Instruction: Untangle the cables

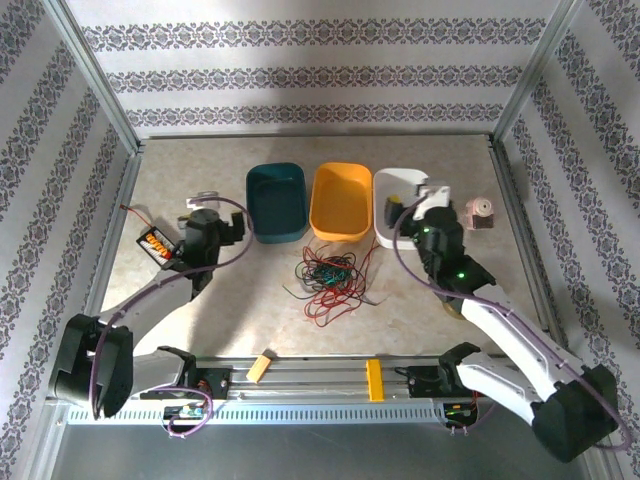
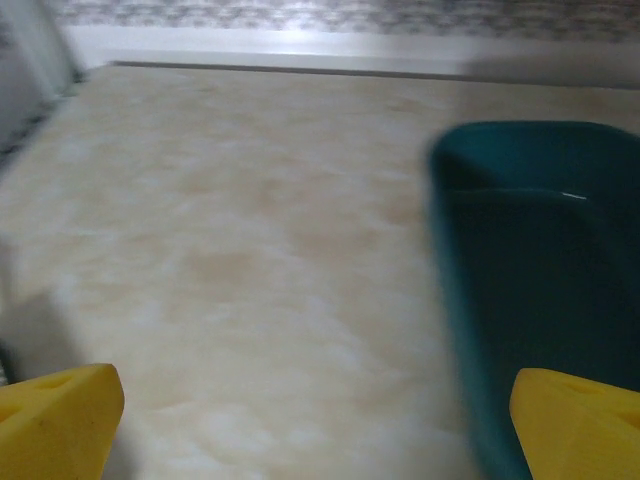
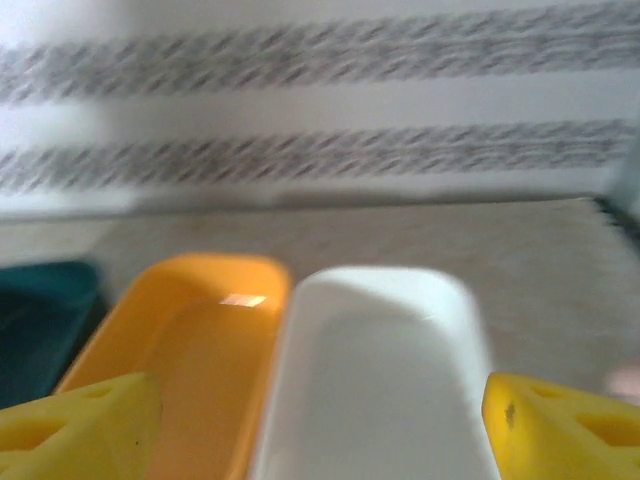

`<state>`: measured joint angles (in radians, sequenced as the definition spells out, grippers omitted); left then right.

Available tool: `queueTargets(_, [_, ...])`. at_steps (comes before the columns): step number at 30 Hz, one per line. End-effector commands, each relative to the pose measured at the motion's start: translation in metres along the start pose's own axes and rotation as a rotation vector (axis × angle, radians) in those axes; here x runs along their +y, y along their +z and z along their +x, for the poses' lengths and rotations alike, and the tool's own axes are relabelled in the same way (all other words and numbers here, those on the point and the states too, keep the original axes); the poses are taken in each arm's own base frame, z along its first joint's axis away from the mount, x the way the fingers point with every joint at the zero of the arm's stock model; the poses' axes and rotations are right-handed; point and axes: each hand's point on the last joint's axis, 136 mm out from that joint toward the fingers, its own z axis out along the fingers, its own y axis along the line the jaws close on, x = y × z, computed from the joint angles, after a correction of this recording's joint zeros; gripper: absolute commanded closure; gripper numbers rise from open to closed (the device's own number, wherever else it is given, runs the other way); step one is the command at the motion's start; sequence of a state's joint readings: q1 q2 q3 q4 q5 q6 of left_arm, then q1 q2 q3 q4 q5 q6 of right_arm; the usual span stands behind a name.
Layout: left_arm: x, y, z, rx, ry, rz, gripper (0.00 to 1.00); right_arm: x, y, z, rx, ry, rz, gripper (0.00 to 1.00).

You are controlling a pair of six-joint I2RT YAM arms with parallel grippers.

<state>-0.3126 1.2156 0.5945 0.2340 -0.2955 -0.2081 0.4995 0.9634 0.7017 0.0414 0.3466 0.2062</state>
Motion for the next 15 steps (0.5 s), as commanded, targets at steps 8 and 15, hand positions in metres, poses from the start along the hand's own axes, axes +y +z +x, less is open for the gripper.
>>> queueTargets(8, [-0.135,-0.023,0.054,0.219,-0.098,0.385,0.01,0.120,-0.016,0.124,0.549,-0.042,-0.407,0.47])
queueTargets(15, [-0.160,-0.028,0.060,0.257,-0.085,0.502,0.01,0.127,-0.039,0.160,0.705,-0.144,-0.492,0.52])
